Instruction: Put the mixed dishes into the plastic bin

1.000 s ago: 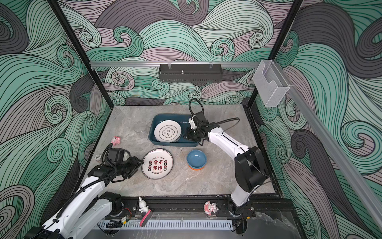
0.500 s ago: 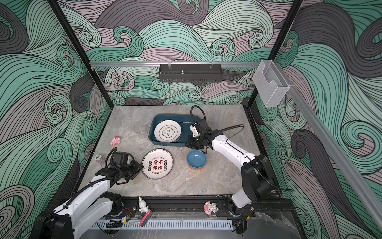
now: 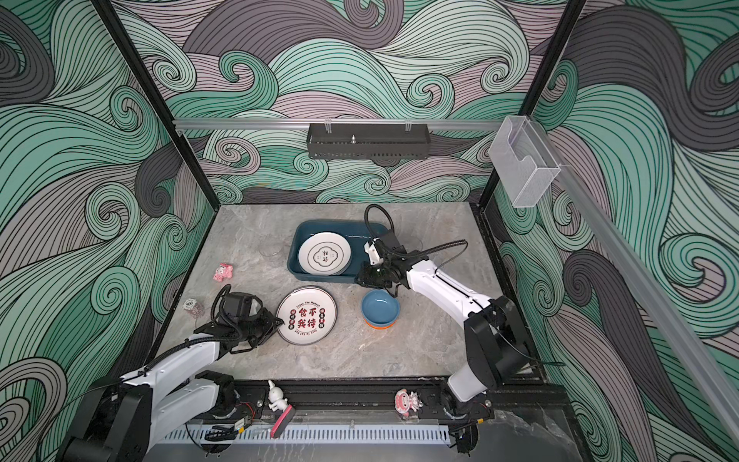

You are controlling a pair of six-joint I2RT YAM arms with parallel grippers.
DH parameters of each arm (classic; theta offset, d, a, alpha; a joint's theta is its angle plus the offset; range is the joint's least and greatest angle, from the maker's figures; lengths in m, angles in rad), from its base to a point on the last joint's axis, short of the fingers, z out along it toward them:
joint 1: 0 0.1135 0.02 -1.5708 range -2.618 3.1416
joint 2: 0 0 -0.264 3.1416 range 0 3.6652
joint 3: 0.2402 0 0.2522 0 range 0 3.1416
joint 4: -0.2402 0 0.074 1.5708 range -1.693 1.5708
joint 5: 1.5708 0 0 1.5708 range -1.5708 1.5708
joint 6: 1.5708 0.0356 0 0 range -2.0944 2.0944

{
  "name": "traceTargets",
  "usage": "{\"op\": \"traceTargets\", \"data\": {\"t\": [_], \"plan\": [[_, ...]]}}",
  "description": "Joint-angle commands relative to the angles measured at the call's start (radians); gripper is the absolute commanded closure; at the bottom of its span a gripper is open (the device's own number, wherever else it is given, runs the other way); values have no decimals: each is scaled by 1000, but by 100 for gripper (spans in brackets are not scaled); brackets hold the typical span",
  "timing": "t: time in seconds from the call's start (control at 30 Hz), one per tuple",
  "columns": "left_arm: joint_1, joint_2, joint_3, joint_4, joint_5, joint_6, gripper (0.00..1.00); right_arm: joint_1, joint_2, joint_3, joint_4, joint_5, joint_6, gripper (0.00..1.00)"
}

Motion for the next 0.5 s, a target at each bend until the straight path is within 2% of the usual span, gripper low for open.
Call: {"op": "traceTargets", "data": {"t": [0.0, 0.23, 0.47], "plan": [[0, 47, -6, -38, 3, 14, 86, 5, 11, 28, 9, 5, 1, 73], [0, 12, 1, -72, 14, 21, 95, 5, 14, 25, 6, 11, 4, 73], [0, -146, 33, -211, 32, 35, 100, 6, 10, 27, 5, 14, 4, 73]]}}
